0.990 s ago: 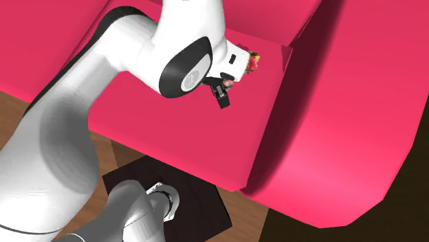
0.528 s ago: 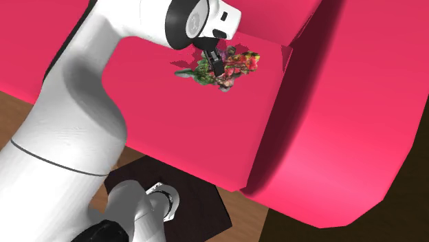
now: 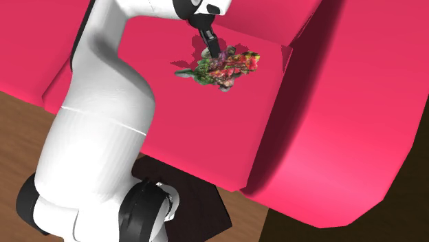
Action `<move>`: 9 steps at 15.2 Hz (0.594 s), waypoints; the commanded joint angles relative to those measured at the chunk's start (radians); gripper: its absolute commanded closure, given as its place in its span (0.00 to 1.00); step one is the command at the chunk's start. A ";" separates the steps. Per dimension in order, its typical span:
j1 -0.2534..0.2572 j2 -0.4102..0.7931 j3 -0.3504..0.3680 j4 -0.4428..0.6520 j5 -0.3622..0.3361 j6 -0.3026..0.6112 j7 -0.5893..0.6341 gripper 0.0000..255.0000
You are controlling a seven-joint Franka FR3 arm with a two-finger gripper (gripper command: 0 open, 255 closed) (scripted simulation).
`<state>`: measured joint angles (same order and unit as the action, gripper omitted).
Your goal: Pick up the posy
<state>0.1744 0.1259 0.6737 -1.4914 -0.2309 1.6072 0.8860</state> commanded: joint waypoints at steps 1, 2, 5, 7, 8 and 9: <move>-0.003 -0.003 -0.001 -0.029 0.002 0.027 0.002 0.00; -0.005 -0.007 -0.002 -0.047 0.004 0.042 0.003 0.00; -0.010 -0.015 -0.004 -0.090 0.008 0.079 0.005 0.00; -0.009 -0.013 -0.004 -0.087 0.007 0.078 0.006 1.00; -0.008 -0.011 -0.003 -0.087 0.006 0.078 0.006 1.00; -0.009 -0.012 -0.003 -0.087 0.006 0.078 0.006 1.00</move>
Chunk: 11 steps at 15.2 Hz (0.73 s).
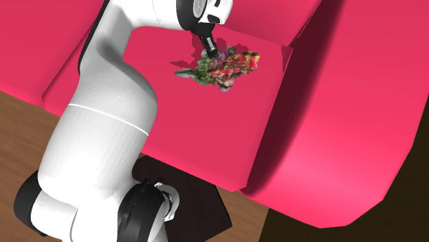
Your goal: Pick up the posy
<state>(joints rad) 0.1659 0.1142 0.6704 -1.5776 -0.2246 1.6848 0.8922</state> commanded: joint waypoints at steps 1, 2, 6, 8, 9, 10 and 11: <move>0.000 0.000 0.000 -0.001 0.000 0.001 0.000 1.00; 0.000 0.000 0.000 0.000 0.000 0.000 0.000 1.00; 0.000 0.000 0.000 -0.001 0.000 0.001 0.000 1.00; 0.000 0.000 0.000 0.013 0.000 -0.013 -0.002 1.00; 0.002 0.003 0.001 0.030 -0.001 -0.027 -0.003 1.00; 0.004 0.006 0.002 0.047 -0.003 -0.042 -0.004 1.00; 0.006 0.010 0.002 0.064 -0.006 -0.057 -0.004 1.00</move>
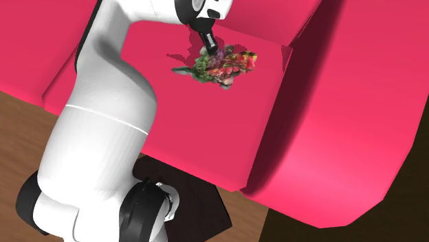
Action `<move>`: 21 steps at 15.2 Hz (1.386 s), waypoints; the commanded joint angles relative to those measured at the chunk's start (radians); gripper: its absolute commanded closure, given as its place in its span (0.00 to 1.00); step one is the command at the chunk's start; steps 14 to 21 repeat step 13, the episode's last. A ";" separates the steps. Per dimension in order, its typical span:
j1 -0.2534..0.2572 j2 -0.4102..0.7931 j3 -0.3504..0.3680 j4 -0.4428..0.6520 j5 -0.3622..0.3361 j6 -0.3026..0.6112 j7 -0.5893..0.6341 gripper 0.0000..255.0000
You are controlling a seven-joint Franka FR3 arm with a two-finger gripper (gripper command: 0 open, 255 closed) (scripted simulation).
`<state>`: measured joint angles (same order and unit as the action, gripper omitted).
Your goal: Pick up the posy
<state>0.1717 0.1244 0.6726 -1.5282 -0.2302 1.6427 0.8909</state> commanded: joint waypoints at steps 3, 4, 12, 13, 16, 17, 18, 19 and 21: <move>0.008 0.013 0.003 0.070 -0.008 -0.060 -0.004 1.00; 0.011 0.018 0.004 0.089 -0.012 -0.075 -0.004 1.00; 0.043 0.068 0.011 0.245 -0.046 -0.193 -0.003 1.00; 0.043 0.068 0.011 0.245 -0.046 -0.193 -0.003 1.00; 0.043 0.068 0.011 0.245 -0.046 -0.193 -0.003 1.00; 0.043 0.068 0.011 0.245 -0.046 -0.193 -0.003 1.00; 0.043 0.068 0.011 0.245 -0.046 -0.193 -0.003 1.00; 0.043 0.068 0.011 0.245 -0.046 -0.193 -0.003 1.00; 0.043 0.068 0.011 0.245 -0.046 -0.193 -0.003 1.00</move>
